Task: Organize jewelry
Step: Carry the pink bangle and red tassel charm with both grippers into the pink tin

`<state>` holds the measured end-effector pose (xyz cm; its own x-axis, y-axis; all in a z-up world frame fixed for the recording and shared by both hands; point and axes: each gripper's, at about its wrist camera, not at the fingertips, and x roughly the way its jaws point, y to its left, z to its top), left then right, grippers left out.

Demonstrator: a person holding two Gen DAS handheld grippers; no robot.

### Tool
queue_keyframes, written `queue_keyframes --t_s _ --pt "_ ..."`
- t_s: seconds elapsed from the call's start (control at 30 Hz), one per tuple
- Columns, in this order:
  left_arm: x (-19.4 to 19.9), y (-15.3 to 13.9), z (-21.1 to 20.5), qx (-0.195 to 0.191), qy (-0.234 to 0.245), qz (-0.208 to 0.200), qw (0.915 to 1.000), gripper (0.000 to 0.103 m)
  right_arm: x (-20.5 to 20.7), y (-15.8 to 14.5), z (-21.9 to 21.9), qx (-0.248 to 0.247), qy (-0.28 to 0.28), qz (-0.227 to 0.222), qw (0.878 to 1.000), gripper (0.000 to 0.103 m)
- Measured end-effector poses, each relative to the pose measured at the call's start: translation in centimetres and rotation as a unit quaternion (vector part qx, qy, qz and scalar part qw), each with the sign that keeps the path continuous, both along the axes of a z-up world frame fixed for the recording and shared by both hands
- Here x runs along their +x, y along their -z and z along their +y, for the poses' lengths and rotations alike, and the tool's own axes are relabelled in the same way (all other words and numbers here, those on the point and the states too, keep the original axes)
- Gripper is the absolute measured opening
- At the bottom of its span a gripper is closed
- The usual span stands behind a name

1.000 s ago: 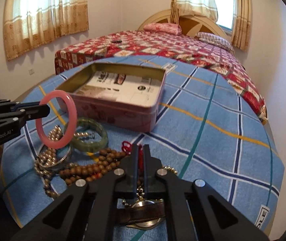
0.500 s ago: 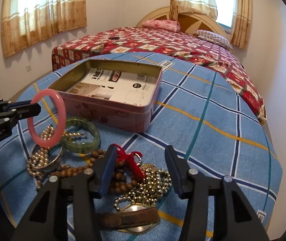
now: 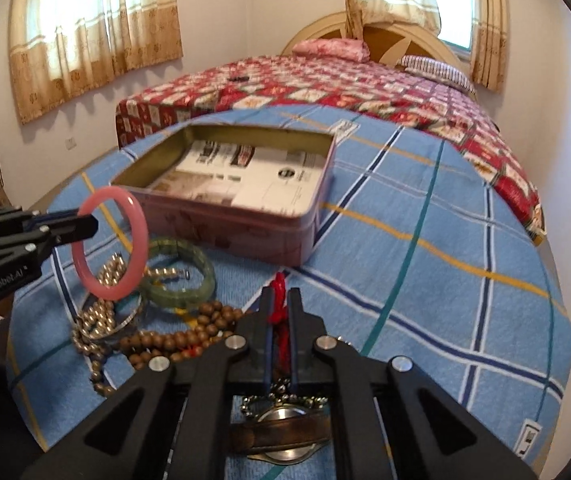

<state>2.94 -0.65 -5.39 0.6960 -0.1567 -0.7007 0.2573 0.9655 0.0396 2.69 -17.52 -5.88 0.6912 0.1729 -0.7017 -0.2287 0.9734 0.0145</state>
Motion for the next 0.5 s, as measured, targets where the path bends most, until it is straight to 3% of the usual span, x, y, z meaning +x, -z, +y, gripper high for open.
queue_keyframes --t_s 0.5 --pt "1.7 -2.1 0.8 0.006 -0.01 -0.024 0.9996 0.01 1.5 -3.1 1.1 -0.013 -0.011 -0.04 0.999 0.007"
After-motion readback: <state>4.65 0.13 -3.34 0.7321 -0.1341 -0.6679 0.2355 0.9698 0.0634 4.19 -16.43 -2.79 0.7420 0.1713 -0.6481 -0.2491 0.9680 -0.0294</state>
